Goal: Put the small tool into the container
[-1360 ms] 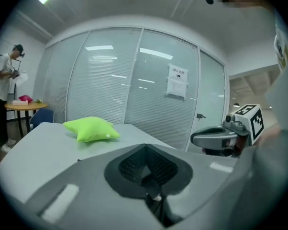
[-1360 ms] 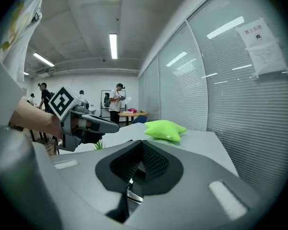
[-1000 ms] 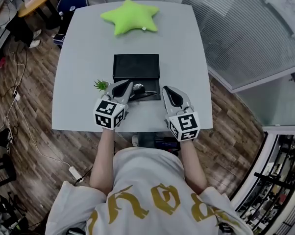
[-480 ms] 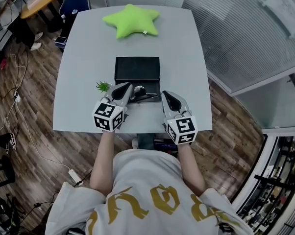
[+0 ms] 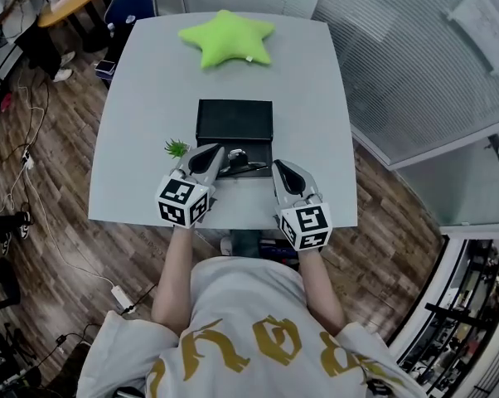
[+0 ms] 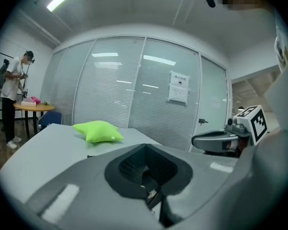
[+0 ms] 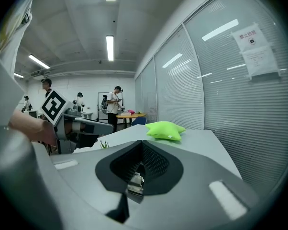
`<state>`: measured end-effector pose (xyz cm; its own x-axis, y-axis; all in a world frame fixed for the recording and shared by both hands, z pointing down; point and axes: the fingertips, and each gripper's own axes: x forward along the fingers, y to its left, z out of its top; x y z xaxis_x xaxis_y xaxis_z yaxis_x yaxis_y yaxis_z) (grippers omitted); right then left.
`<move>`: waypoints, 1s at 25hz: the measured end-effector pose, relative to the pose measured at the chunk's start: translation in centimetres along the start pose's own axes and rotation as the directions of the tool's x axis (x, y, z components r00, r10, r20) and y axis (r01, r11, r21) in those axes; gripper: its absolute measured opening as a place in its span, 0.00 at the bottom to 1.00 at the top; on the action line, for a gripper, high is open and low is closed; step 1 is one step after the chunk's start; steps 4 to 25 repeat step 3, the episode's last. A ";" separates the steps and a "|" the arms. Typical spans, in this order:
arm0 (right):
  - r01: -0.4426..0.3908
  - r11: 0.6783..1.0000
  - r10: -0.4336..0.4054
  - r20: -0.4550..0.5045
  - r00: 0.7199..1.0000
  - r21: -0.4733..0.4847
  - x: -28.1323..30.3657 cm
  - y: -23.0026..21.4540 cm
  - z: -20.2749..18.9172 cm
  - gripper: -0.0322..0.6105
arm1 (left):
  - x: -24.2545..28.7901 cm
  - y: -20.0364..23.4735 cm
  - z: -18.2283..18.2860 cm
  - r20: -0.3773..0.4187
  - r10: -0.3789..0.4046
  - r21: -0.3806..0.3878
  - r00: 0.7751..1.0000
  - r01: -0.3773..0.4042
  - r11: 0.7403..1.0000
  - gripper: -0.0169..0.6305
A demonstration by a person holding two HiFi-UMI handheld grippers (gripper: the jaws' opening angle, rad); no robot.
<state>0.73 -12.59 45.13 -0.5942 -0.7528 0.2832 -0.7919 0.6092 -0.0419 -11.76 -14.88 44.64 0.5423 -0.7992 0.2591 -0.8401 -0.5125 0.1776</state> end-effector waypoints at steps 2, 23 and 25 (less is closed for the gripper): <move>0.001 1.000 -0.001 -0.002 1.000 -0.001 0.0 0.1 -0.2 0.08 | 0.1 0.0 -0.2 -0.013 0.004 0.018 1.000 -0.004 1.000 0.03; 0.002 1.000 -0.002 -0.003 1.000 -0.001 0.0 0.1 -0.3 0.08 | 0.1 0.0 -0.4 -0.020 0.006 0.029 1.000 -0.005 1.000 0.03; 0.002 1.000 -0.002 -0.003 1.000 -0.001 0.0 0.1 -0.3 0.08 | 0.1 0.0 -0.4 -0.020 0.006 0.029 1.000 -0.005 1.000 0.03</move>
